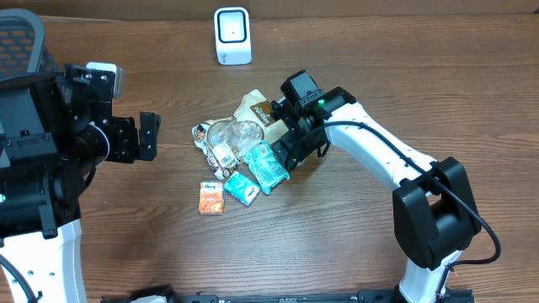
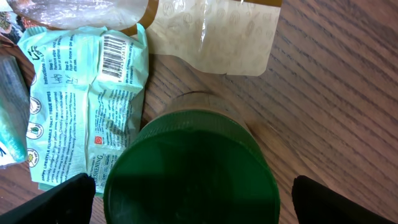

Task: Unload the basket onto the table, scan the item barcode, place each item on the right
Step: 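Lower the right gripper over the jar and grasp its green cap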

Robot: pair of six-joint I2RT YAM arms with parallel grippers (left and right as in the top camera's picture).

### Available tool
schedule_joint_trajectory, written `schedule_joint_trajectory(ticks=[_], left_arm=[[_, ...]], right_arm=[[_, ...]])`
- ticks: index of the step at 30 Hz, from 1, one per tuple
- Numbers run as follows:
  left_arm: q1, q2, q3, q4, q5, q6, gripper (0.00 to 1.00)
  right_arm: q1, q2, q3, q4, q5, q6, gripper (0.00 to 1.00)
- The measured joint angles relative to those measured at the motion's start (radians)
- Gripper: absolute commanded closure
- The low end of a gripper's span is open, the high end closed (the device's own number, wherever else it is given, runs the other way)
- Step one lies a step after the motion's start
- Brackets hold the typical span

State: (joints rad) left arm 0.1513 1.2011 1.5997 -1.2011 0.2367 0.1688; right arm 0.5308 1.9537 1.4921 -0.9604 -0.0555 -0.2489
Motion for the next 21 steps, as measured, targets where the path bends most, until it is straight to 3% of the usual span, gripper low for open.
schedule_joint_trajectory(ticks=[13, 21], left_arm=[[0.0, 0.0, 0.0, 0.0, 0.0, 0.0, 0.01], [0.0, 0.0, 0.0, 0.0, 0.0, 0.0, 0.0]], right_arm=[[0.0, 0.0, 0.0, 0.02, 0.066, 0.125, 0.24], [-0.001, 0.0, 0.0, -0.017, 0.113, 0.446, 0.38]])
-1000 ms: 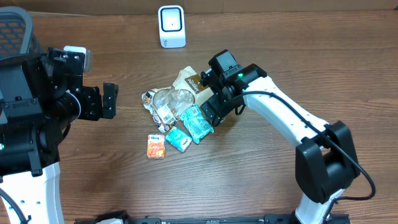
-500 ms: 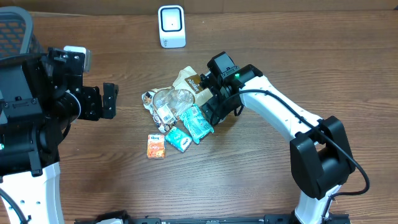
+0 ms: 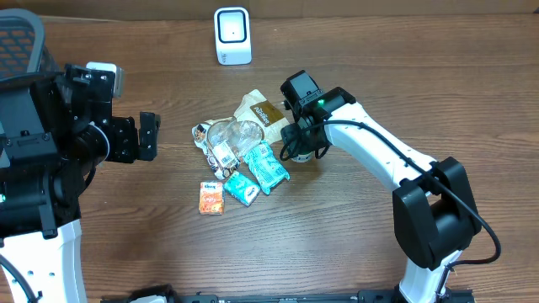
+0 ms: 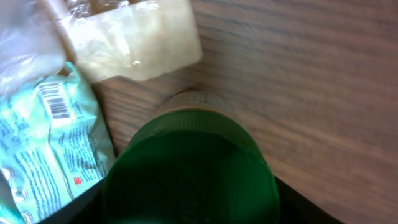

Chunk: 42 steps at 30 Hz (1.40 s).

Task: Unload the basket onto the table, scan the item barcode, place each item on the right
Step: 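Lower the right gripper over the jar and grasp its green cap, then lift the green-capped jar with the right gripper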

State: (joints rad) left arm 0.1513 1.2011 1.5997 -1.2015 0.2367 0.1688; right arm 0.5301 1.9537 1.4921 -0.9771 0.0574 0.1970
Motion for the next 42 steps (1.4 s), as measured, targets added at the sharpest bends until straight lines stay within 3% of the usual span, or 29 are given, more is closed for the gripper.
schedule_joint_trajectory(ticks=[5, 8, 12, 15, 23, 27, 39, 42], left_arm=[[0.0, 0.0, 0.0, 0.0, 0.0, 0.0, 0.0], [0.0, 0.0, 0.0, 0.0, 0.0, 0.0, 0.0], [0.0, 0.0, 0.0, 0.0, 0.0, 0.0, 0.0], [0.0, 0.0, 0.0, 0.0, 0.0, 0.0, 0.0], [0.0, 0.0, 0.0, 0.0, 0.0, 0.0, 0.0], [0.0, 0.0, 0.0, 0.0, 0.0, 0.0, 0.0], [0.0, 0.0, 0.0, 0.0, 0.0, 0.0, 0.01], [0.0, 0.0, 0.0, 0.0, 0.0, 0.0, 0.0]], right_arm=[[0.0, -0.003, 0.002, -0.035, 0.007, 0.25, 0.38], [-0.002, -0.003, 0.007, -0.04, -0.005, 0.33, 0.37], [-0.002, -0.003, 0.014, -0.068, -0.031, 0.367, 0.21], [-0.002, -0.002, 0.031, -0.074, -0.044, 0.288, 0.1], [-0.005, -0.002, 0.077, -0.078, -0.054, -0.2, 0.09], [-0.005, -0.002, 0.075, -0.083, -0.054, -0.357, 0.09], [-0.04, -0.002, 0.042, -0.082, -0.068, -0.465, 0.09], [-0.056, -0.002, 0.039, -0.078, -0.09, -0.461, 0.15]])
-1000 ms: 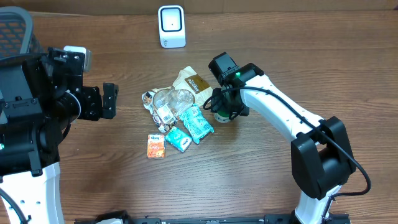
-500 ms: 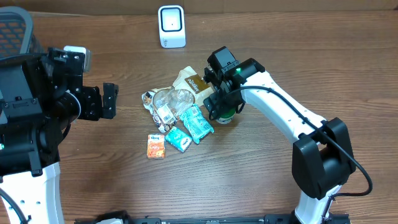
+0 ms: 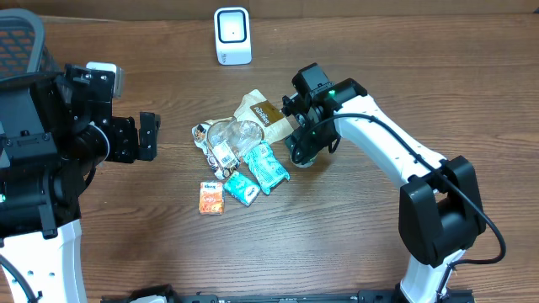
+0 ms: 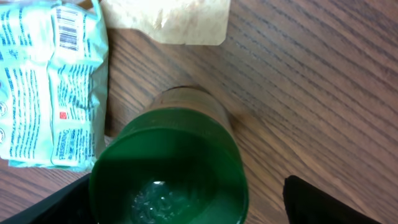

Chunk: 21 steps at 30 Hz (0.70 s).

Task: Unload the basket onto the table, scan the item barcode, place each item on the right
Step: 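Lift the green-capped jar with the right gripper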

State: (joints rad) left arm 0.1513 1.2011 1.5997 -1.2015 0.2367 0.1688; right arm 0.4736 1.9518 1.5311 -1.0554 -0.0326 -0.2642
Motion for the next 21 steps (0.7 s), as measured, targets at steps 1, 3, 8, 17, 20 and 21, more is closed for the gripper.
schedule_joint_trajectory(ticks=[1, 3, 8, 17, 20, 21], left_arm=[[0.0, 0.0, 0.0, 0.0, 0.0, 0.0, 0.0], [0.0, 0.0, 0.0, 0.0, 0.0, 0.0, 0.01], [0.0, 0.0, 0.0, 0.0, 0.0, 0.0, 0.01], [0.0, 0.0, 0.0, 0.0, 0.0, 0.0, 0.0], [0.0, 0.0, 0.0, 0.0, 0.0, 0.0, 0.0], [0.0, 0.0, 0.0, 0.0, 0.0, 0.0, 0.0]], right_arm=[[-0.003, 0.0, 0.0, 0.003, -0.005, 0.007, 0.19], [-0.01, 0.0, 0.0, 0.011, -0.016, 0.029, 0.25], [-0.02, 0.0, 0.0, 0.015, -0.029, 0.109, 0.33], [-0.027, 0.0, 0.0, 0.013, -0.029, 0.317, 0.4], [-0.028, 0.0, 0.0, 0.014, -0.029, 0.386, 0.41], [-0.028, 0.0, 0.0, 0.014, -0.031, 0.405, 0.39]])
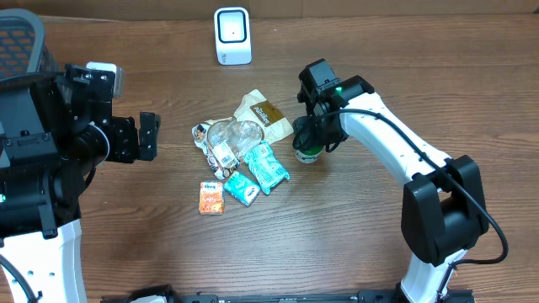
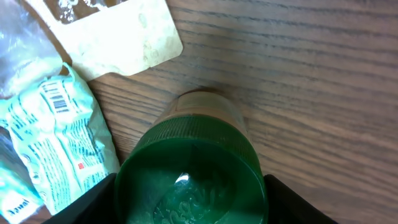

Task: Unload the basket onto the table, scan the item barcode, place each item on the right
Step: 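Lift the green-capped jar with the right gripper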

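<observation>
A jar with a green lid (image 2: 189, 180) and a tan body stands upright on the wooden table (image 1: 379, 244), just right of the packet pile; overhead it shows as a green spot (image 1: 308, 154). My right gripper (image 2: 189, 202) comes down on it from above, and both black fingers (image 2: 93, 202) press against the sides of the lid. The white barcode scanner (image 1: 232, 35) stands at the table's far edge. No barcode shows on the jar. My left gripper (image 1: 139, 136) hangs at the left with its fingers apart, holding nothing.
Left of the jar is a pile: a mint-green wipes packet (image 1: 267, 166) with a barcode (image 2: 55, 99), a beige pouch (image 1: 263, 114), a clear bag (image 1: 236, 135), a small teal packet (image 1: 242, 188) and an orange packet (image 1: 211, 198).
The right fingers stood clear of the green lid on both sides; now they are closed against it. The right wrist has turned and sits slightly further right. The left arm has not moved.
The right gripper was first wide open over the green lid beside the wipes packet. Then its fingers were close against the lid. Later they stood apart again, with the jar upright on the table. Now they are closed on the lid.
</observation>
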Robot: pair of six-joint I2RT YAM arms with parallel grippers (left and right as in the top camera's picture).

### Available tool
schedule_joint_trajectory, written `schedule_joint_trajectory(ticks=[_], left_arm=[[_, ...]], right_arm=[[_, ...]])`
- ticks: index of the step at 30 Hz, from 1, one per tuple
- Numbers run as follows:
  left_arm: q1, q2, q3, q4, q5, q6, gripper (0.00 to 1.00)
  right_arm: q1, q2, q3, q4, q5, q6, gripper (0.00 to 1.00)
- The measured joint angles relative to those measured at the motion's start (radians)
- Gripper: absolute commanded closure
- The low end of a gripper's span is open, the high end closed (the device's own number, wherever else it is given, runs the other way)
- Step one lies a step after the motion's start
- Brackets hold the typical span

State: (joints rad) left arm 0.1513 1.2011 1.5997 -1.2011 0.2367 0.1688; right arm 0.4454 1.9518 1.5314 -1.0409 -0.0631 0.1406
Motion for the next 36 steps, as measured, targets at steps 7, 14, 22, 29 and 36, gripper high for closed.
schedule_joint_trajectory(ticks=[7, 14, 22, 29, 36], left_arm=[[0.0, 0.0, 0.0, 0.0, 0.0, 0.0, 0.0], [0.0, 0.0, 0.0, 0.0, 0.0, 0.0, 0.0], [0.0, 0.0, 0.0, 0.0, 0.0, 0.0, 0.01], [0.0, 0.0, 0.0, 0.0, 0.0, 0.0, 0.0], [0.0, 0.001, 0.0, 0.0, 0.0, 0.0, 0.0]], right_arm=[[0.0, 0.0, 0.0, 0.019, -0.024, 0.042, 0.21], [-0.001, 0.0, 0.0, 0.039, -0.037, -0.061, 0.16], [0.0, 0.002, -0.001, 0.037, -0.034, -0.188, 0.17], [0.0, 0.023, -0.023, 0.041, -0.025, -0.222, 0.4], [0.0, 0.026, -0.006, 0.009, -0.019, -0.183, 0.54]])
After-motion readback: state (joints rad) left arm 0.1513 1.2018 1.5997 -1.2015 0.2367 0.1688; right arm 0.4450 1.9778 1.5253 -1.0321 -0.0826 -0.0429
